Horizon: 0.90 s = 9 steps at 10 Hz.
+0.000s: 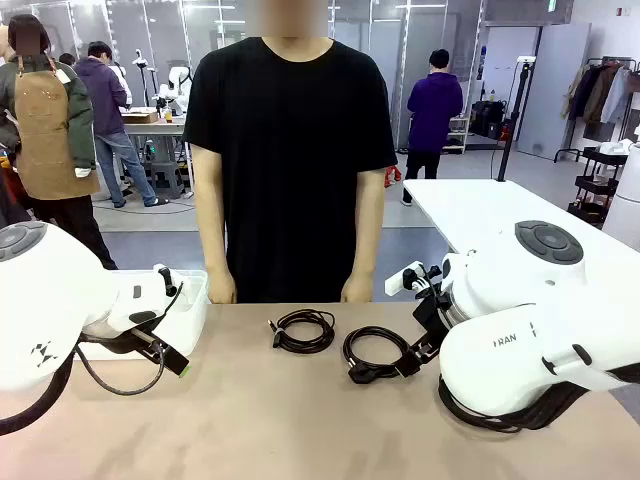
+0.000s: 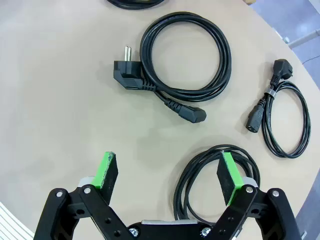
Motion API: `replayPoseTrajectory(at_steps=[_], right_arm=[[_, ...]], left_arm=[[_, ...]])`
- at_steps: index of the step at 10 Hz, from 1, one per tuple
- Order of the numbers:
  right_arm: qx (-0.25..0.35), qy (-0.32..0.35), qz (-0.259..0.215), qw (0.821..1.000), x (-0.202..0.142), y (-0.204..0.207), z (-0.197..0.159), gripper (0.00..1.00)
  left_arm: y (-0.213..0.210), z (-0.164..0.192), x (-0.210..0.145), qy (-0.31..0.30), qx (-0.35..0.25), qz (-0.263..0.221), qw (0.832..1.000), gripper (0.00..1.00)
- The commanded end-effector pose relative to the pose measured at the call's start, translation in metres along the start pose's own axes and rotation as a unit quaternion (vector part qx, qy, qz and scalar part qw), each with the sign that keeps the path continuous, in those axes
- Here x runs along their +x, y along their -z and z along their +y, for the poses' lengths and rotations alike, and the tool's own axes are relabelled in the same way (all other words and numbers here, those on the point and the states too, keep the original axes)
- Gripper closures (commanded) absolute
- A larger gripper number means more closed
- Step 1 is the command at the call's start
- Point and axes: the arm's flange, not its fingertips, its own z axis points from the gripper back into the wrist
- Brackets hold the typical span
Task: Organize and store the cables.
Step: Place the Power Cable into the Organizing box.
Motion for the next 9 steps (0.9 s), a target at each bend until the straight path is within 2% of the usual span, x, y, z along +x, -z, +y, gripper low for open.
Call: replayPoseTrajectory(at_steps=[1, 9], right_arm=[[0.0, 0.0, 0.0, 1.0, 0.0, 0.0, 0.0, 0.0], [0.0, 0.0, 0.0, 1.0, 0.0, 0.0, 0.0, 0.0]], left_arm=[[0.0, -0.0002, 0.0001, 0.0, 0.0, 0.0, 1.0, 0.0], [0.0, -0.0002, 0.0001, 0.0, 0.0, 0.0, 1.0, 0.0]])
